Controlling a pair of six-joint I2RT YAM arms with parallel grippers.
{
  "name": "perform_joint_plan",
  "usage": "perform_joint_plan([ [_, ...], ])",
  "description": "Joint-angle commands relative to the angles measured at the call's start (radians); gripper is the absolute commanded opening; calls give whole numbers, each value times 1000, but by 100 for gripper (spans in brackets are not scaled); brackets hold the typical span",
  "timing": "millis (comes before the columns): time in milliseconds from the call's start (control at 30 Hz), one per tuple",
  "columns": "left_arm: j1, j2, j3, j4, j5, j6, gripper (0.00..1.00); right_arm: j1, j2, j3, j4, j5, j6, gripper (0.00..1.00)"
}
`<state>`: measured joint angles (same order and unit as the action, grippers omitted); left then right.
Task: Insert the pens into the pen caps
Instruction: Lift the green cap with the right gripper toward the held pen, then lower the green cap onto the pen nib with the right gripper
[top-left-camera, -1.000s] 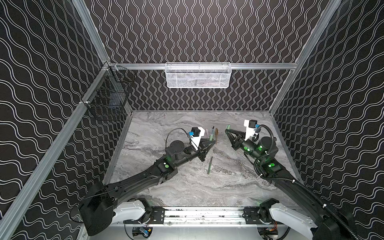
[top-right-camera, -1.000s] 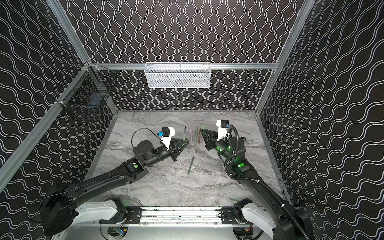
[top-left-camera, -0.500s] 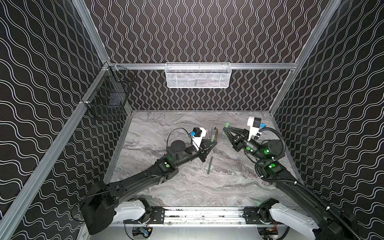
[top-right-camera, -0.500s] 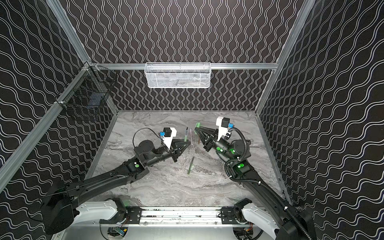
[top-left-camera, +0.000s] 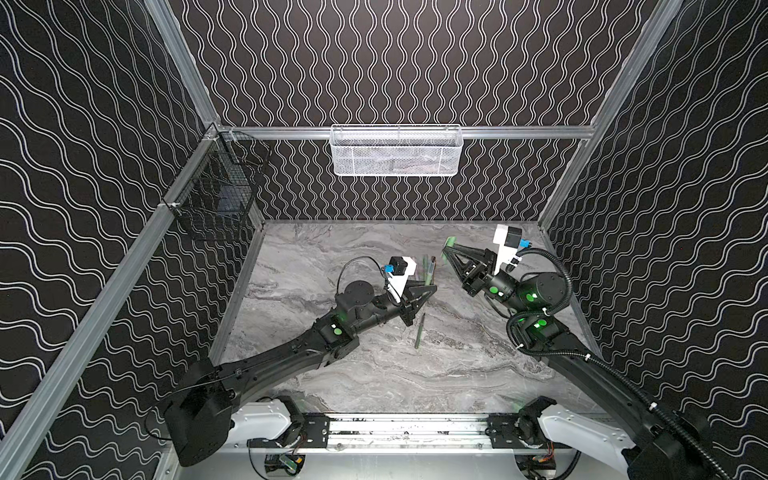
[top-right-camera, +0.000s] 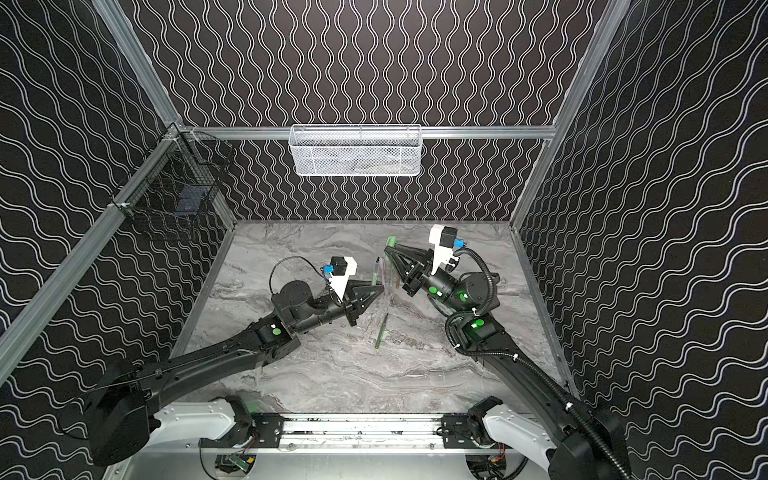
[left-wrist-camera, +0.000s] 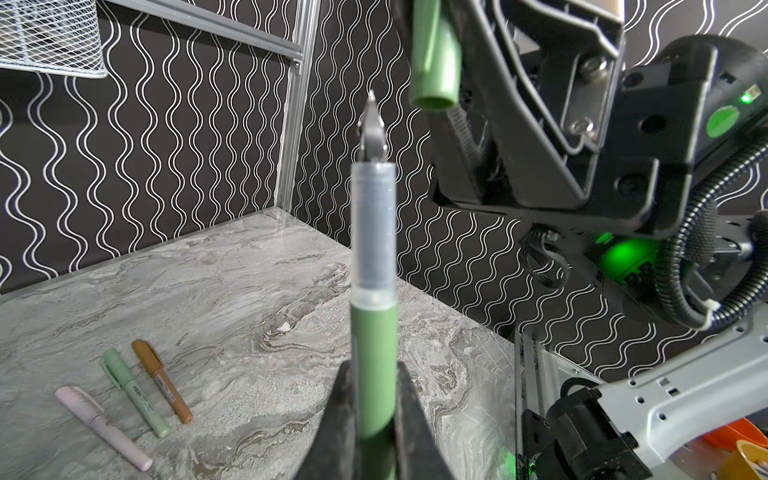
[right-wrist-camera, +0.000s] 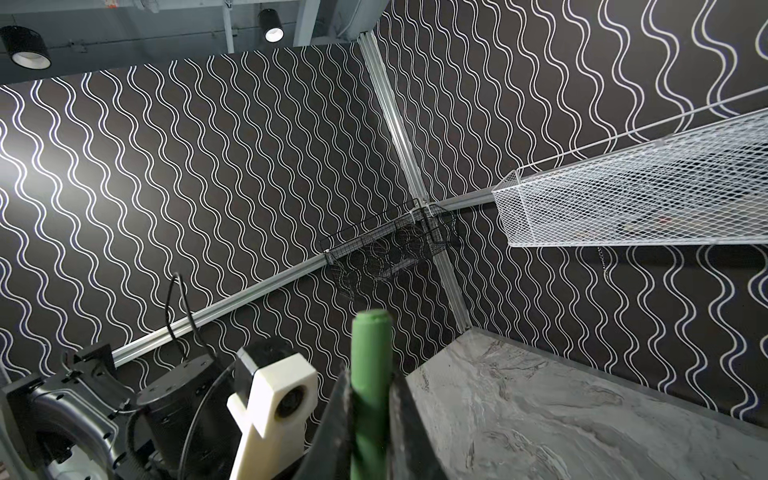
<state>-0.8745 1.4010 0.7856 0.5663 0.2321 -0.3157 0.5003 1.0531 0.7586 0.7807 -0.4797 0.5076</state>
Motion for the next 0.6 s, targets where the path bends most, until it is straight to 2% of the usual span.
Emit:
perform_joint_plan([
  [0,-5,5,12,16,11,-3,0,3,17,18,69,-4,6,4],
  [567,-9,13,18,10,20,1,0,17,50,29,75,-17,19,4],
])
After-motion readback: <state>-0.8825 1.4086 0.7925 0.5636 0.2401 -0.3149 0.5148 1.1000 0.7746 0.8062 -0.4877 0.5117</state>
